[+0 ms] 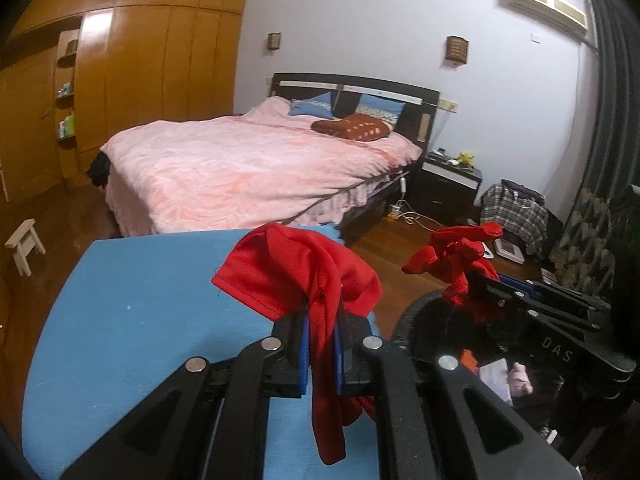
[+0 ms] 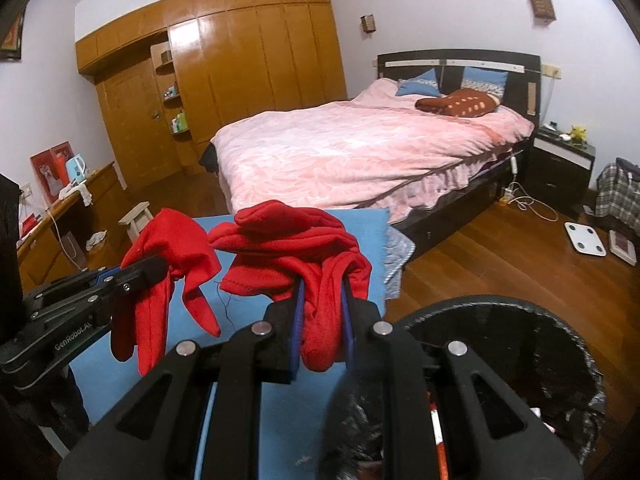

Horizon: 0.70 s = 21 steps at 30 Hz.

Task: Collect trash
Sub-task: 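Carry both red cloths over the trash bin and open both tools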

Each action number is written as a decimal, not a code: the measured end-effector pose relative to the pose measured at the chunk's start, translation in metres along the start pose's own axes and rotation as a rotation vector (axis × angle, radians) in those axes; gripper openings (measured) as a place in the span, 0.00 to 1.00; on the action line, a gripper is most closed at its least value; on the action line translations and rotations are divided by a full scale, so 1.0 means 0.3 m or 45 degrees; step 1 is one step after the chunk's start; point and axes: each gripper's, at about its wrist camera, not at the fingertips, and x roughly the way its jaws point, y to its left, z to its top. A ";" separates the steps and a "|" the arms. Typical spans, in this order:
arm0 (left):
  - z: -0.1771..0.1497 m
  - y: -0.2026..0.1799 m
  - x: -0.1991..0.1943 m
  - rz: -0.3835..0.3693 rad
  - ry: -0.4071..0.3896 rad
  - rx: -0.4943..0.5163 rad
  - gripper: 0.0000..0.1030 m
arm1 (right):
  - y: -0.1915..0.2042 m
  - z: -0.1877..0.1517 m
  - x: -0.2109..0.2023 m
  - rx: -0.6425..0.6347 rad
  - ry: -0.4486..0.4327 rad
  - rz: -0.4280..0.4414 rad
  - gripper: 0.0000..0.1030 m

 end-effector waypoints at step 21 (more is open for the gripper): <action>-0.014 -0.379 0.073 -0.242 0.036 0.159 0.09 | -0.309 -0.115 -0.226 0.122 -0.043 -0.224 0.15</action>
